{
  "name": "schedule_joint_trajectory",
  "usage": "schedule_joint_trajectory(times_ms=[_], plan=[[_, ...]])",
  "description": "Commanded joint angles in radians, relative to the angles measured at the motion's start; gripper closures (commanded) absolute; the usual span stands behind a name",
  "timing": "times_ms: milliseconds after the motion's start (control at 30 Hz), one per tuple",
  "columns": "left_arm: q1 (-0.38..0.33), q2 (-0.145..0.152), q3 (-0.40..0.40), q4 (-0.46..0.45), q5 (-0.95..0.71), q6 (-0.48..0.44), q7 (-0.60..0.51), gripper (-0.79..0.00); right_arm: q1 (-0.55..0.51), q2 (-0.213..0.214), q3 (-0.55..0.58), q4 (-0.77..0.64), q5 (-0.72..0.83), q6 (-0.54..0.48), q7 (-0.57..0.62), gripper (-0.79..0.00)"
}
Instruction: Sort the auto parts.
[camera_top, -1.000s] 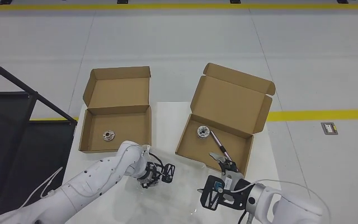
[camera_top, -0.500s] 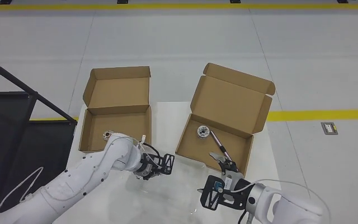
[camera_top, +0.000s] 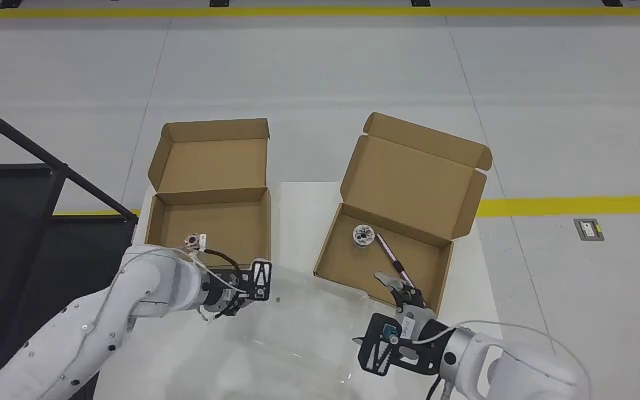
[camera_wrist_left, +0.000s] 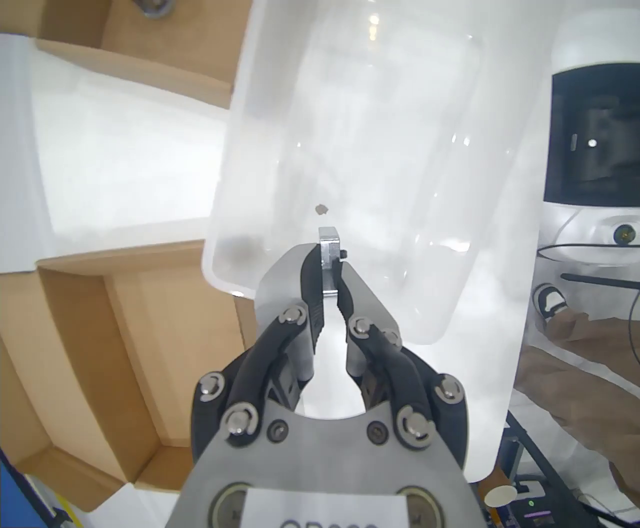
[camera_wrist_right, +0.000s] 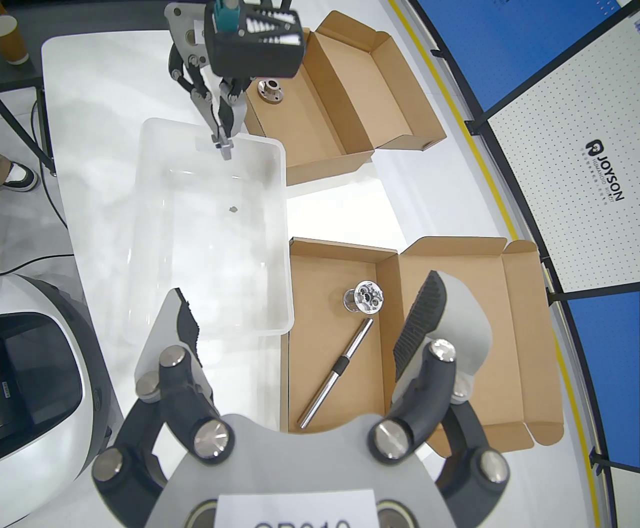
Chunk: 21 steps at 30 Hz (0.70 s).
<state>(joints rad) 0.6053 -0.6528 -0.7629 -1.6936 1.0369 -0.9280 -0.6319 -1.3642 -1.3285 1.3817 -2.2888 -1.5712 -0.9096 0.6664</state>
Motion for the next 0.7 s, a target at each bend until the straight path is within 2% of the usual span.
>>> schedule_joint_trajectory(times_ms=[0,133,333,433,667], plan=[[0.032,0.017,-0.047,-0.007,0.031,0.03,0.038,0.0,0.0,0.0,0.0,0.0,0.0,0.0,0.0,-0.785],[0.09,0.038,-0.114,0.002,0.1,0.103,0.11,0.0,0.0,0.0,0.0,0.0,0.0,0.0,0.0,-0.785],[0.157,0.056,-0.196,0.062,0.188,0.212,0.293,0.0,0.0,0.0,0.0,0.0,0.0,0.0,0.0,-0.785],[0.177,0.057,-0.221,0.103,0.218,0.256,0.375,0.0,0.0,0.0,0.0,0.0,0.0,0.0,0.0,-0.785],[0.168,0.037,-0.215,0.219,0.235,0.291,0.45,0.0,0.0,0.0,0.0,0.0,0.0,0.0,0.0,-0.785]])
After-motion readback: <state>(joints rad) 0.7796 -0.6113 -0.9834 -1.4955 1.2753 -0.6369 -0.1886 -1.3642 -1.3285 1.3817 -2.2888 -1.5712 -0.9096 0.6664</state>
